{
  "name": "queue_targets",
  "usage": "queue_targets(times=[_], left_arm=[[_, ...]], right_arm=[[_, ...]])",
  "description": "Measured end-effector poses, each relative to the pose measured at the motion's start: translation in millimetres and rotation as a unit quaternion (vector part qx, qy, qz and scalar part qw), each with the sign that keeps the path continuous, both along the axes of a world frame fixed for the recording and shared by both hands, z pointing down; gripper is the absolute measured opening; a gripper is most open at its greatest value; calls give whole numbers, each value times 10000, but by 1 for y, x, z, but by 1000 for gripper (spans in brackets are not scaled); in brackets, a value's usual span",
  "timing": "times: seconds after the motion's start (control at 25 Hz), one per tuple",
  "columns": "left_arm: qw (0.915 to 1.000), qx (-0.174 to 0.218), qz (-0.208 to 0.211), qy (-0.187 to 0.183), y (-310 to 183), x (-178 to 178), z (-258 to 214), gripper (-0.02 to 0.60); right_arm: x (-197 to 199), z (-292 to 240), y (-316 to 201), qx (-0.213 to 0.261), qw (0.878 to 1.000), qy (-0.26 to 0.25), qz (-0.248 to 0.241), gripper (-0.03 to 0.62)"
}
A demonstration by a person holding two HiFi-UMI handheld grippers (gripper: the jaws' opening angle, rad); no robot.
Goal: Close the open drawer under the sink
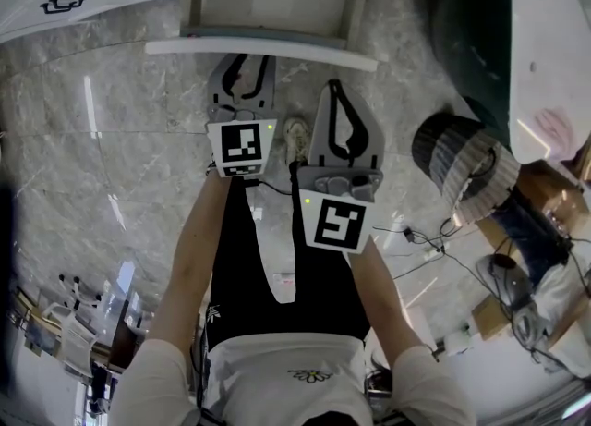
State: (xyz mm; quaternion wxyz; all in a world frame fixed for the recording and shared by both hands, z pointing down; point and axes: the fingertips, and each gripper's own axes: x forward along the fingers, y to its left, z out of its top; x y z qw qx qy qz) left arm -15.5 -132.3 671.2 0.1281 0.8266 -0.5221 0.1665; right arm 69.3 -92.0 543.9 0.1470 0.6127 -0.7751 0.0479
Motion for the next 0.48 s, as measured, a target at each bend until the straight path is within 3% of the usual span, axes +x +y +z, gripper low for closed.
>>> queue_targets(times=[0.16, 0.32, 0.48], left_arm=[[9999, 55, 95, 9, -3, 2, -5, 140], [9997, 2, -109, 234, -6, 1, -9, 140], [9998, 12, -91, 151, -5, 3, -11, 141]], right_arm=[[-3, 6, 0, -46, 10000, -24, 8, 29], [-9, 13, 1, -119, 9999, -40, -22, 30], [-10, 15, 5, -146, 9999, -1, -84, 29]])
